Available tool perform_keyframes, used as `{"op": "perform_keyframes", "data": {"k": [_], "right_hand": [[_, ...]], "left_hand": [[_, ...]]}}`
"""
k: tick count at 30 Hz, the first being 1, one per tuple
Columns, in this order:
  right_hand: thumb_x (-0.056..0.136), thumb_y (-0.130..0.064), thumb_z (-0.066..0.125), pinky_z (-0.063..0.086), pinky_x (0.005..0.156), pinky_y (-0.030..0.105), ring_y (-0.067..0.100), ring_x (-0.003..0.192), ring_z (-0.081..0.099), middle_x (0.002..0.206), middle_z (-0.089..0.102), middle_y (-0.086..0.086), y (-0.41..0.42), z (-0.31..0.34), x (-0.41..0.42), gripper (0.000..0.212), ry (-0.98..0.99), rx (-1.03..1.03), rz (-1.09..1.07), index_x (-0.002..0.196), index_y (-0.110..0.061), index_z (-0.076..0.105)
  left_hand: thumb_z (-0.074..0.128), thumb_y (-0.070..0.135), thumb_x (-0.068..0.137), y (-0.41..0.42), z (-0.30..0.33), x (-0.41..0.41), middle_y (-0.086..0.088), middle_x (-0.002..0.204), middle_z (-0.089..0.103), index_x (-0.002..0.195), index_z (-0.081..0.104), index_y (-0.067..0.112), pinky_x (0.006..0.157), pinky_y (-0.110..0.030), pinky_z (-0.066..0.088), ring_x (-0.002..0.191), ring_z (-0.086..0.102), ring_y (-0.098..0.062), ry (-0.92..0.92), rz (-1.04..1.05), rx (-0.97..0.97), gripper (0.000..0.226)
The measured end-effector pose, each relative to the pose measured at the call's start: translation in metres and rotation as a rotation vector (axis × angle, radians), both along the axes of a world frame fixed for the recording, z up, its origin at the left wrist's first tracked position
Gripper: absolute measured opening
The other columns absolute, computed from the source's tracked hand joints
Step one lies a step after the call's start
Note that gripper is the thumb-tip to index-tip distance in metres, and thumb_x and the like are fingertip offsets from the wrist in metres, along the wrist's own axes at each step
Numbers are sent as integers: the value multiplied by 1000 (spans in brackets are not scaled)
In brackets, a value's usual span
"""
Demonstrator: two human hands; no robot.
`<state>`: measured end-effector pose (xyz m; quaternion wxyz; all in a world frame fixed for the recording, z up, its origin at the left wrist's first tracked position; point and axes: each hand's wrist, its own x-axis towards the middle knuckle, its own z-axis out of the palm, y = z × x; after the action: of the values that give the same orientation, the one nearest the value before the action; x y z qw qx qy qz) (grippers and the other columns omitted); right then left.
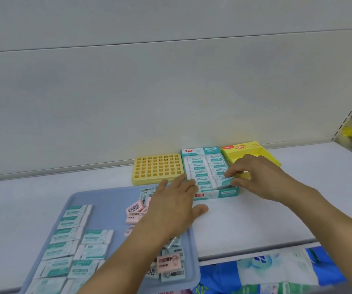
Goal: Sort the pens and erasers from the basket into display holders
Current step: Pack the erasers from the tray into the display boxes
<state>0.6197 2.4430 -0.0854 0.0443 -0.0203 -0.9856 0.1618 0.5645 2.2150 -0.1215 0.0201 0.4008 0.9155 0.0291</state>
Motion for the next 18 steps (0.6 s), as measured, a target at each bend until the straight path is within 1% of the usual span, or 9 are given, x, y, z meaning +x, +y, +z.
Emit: {"op": "perform_keyframes", "data": {"k": [2, 4, 6, 8, 11, 14, 18], "right_hand": [[87, -22, 70, 42, 85, 27, 6, 97, 53, 85, 52, -27, 4, 3, 0, 18, -9, -21, 19, 104, -31, 73], [87, -22, 70, 43, 84, 27, 6, 95, 53, 83, 51, -28, 5, 4, -2, 17, -21, -19, 28, 102, -31, 73], [88, -24, 69, 45, 85, 30, 8, 96, 54, 91, 56, -21, 1, 1, -4, 18, -36, 0, 21, 104, -31, 73], [90, -26, 67, 47, 86, 34, 13, 100, 56, 103, 63, -10, -1, -5, -4, 20, -48, 33, 3, 108, -31, 72], [91, -27, 66, 48, 86, 37, 16, 102, 58, 110, 66, -6, 0, -12, 0, 19, -13, 5, -32, 108, -31, 73], [90, -29, 66, 48, 85, 39, 18, 100, 59, 110, 67, -3, 0, -16, 2, 18, 26, -19, -54, 106, -31, 73], [89, -29, 67, 49, 85, 40, 18, 99, 58, 108, 66, -3, 1, -18, 3, 16, 43, -51, -61, 104, -32, 74]], "left_hand": [[33, 57, 98, 0, -2, 1, 9, 160, 20, 151, 28, 23, 121, -38, 9, 148, 10, -9, -10, 1, 30, 63], [36, 55, 99, 0, -3, 2, 8, 159, 23, 150, 30, 22, 118, -33, 16, 144, 20, -11, -31, 7, 80, 61], [39, 53, 99, 0, -3, 3, 8, 158, 25, 151, 30, 24, 114, -30, 23, 141, 28, -13, -94, 7, 132, 60], [41, 52, 98, 0, -3, 5, 8, 158, 25, 151, 28, 27, 112, -30, 30, 140, 30, -13, -139, -1, 155, 59], [41, 52, 98, 2, -2, 7, 7, 154, 29, 150, 31, 27, 109, -32, 35, 136, 34, -14, -142, 0, 159, 58], [42, 51, 99, 4, -1, 8, 7, 152, 32, 149, 32, 26, 108, -33, 36, 135, 35, -14, -132, 6, 152, 57], [42, 51, 98, 4, -2, 8, 6, 153, 32, 149, 32, 26, 112, -33, 31, 137, 30, -14, -94, 3, 139, 57]]}}
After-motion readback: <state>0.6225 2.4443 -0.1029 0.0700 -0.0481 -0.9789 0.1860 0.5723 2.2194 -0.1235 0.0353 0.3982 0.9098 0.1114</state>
